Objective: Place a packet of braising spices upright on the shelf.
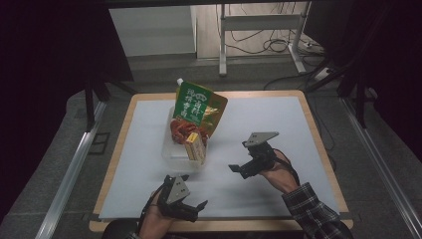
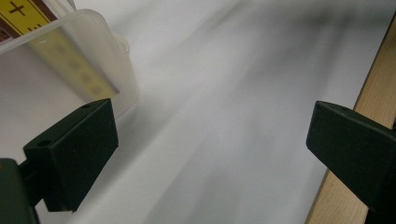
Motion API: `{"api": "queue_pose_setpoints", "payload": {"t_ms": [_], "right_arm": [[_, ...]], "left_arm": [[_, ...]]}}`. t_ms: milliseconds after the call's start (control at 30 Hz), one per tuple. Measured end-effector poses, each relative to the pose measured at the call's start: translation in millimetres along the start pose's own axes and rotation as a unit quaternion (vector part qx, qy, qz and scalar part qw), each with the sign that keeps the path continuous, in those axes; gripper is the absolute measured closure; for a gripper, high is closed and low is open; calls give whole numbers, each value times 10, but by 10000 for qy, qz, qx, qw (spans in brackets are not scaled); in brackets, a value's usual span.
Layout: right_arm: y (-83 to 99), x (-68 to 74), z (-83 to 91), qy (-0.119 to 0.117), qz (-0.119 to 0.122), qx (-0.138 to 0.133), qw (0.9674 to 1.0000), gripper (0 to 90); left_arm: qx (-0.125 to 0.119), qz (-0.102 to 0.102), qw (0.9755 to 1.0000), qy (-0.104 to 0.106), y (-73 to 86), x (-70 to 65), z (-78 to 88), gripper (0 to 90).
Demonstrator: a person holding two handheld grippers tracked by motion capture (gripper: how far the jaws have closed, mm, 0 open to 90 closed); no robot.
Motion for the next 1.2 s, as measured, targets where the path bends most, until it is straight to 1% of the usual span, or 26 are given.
{"api": "queue_pose_setpoints", "payload": {"t_ms": [100, 233, 333, 400, 667, 800, 967, 1100, 1200], "right_arm": [[1, 5, 38, 29, 31, -8, 10000, 1], [32, 15, 79, 71, 48, 7, 10000, 0], [63, 18, 108, 122, 54, 26, 9999, 1], [81, 21, 132, 141, 38, 30, 9999, 1], [158, 44, 251, 256, 66, 33, 9996, 1], [218, 51, 311, 294, 27, 53, 9995, 1], [300, 51, 398, 380, -47, 38, 9993, 1], [374, 48, 472, 466, -107, 13, 9989, 1], [442, 40, 518, 519, -165, -19, 9985, 1]], "left_arm": [[-18, 44, 10000, 17, 0, 0, -2, 20], [-9, 28, 10000, 9, -1, 0, 1, 21], [-68, 66, 10000, 29, -7, 1, 7, 22], [-57, 75, 9999, -36, -3, 12, 8, 22], [-71, 226, 9996, -144, 4, 62, 27, 20], [-72, 267, 9995, -154, 5, 73, 29, 15], [-109, 352, 9993, -71, 2, 81, 34, 13], [-120, 346, 9993, -68, 8, 80, 23, 12], [-74, 277, 9995, -125, 17, 84, 15, 11]]}}
Point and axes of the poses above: each handheld gripper's, and its own axes: z roughly backward along the jaws, y roughly out of its underside, x roughly to its left, the point moved 4 cm from there along -z, roughly forward along the jaws, and after that the axes turned 10 degrees about z, right-handed, at the moved point
